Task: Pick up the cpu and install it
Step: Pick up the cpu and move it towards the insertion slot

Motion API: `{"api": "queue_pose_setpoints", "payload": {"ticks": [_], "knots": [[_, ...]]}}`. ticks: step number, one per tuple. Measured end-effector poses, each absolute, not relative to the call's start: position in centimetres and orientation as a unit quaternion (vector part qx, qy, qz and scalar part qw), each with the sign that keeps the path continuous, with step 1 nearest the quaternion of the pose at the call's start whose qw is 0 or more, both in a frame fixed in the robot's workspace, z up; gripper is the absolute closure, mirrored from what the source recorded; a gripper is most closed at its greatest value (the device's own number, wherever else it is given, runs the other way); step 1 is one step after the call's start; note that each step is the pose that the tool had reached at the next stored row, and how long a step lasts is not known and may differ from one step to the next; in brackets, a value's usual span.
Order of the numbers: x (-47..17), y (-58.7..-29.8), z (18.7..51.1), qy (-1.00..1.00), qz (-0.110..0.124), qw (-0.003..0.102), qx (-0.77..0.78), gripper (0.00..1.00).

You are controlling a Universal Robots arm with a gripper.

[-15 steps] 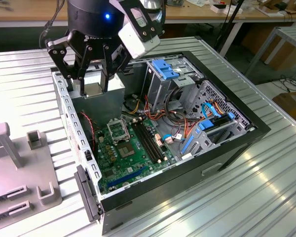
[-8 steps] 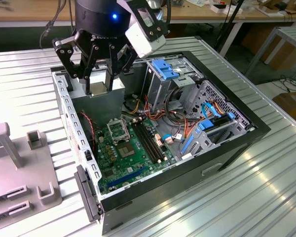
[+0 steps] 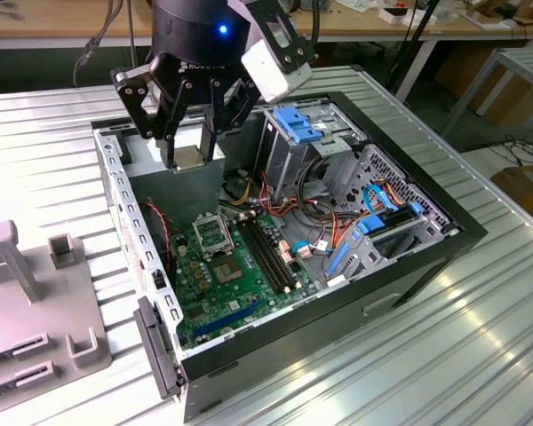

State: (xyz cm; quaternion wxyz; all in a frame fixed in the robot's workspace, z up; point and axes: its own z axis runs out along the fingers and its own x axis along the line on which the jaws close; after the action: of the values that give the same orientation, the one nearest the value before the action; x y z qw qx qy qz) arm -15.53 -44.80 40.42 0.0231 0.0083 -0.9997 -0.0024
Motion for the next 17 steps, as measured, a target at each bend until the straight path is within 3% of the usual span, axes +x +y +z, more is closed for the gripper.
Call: {"api": "queue_pose_setpoints", "payload": {"ticks": [17], "knots": [[-13.3,-45.1,40.3,-1.000,-0.002,0.023,0.008,0.53]]}}
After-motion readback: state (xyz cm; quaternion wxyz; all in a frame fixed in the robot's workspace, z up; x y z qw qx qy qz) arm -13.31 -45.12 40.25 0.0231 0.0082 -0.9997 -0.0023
